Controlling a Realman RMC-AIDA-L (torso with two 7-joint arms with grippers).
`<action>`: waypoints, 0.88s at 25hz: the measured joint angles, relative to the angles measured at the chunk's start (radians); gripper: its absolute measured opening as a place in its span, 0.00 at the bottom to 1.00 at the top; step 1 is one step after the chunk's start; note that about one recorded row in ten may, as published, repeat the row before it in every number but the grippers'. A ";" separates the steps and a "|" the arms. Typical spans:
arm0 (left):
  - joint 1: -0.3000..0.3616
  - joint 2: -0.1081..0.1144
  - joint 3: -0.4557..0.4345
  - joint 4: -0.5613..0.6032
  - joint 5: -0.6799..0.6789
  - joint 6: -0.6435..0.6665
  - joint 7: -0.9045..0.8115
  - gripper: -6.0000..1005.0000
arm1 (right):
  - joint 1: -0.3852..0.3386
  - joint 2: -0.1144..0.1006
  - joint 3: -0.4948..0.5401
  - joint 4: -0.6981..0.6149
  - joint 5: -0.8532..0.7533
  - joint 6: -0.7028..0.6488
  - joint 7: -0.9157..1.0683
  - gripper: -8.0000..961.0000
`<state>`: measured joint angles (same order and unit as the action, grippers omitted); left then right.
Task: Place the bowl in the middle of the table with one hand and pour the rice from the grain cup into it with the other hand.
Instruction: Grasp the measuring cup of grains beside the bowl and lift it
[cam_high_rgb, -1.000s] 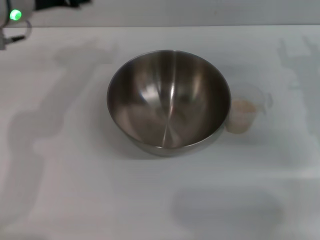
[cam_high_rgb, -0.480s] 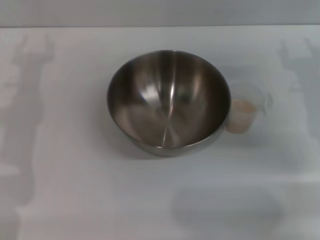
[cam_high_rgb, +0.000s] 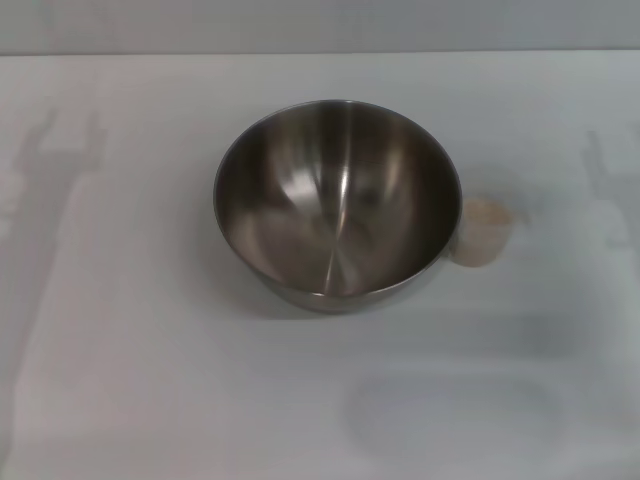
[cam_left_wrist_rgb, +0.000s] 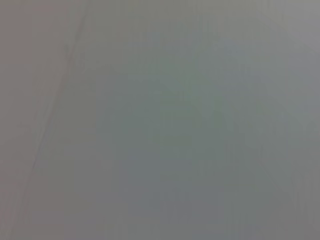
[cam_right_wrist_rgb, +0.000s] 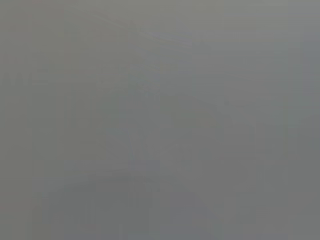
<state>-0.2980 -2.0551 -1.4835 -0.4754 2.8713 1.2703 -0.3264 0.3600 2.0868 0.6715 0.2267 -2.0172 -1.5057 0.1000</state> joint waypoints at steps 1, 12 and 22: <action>0.004 0.002 0.000 0.003 0.008 0.000 0.001 0.56 | -0.023 0.001 -0.010 0.010 -0.004 -0.002 -0.006 0.69; 0.009 0.023 0.008 0.018 0.017 0.007 0.042 0.57 | -0.263 0.005 -0.224 0.191 -0.002 -0.009 -0.239 0.69; 0.014 0.024 0.008 0.020 0.017 0.017 0.062 0.57 | -0.287 0.005 -0.272 0.194 0.015 0.075 -0.283 0.69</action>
<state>-0.2835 -2.0308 -1.4750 -0.4556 2.8885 1.2875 -0.2640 0.0725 2.0923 0.3993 0.4206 -2.0020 -1.4307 -0.1826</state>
